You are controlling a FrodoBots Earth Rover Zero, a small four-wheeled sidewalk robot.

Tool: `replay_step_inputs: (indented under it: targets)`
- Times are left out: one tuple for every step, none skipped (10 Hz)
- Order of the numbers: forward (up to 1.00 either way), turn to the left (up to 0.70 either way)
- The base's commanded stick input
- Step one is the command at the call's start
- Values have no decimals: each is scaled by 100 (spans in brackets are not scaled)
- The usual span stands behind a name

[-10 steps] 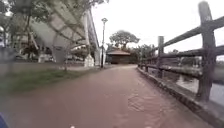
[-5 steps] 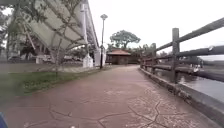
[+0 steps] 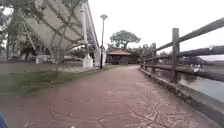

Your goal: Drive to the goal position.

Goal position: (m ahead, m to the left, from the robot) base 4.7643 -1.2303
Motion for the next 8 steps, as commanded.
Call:
replay_step_inputs:
  targets:
    - [100,0]
    - [100,0]
    - [100,0]
    - [100,0]
    - [100,0]
    - [100,0]
    - [100,0]
    - [100,0]
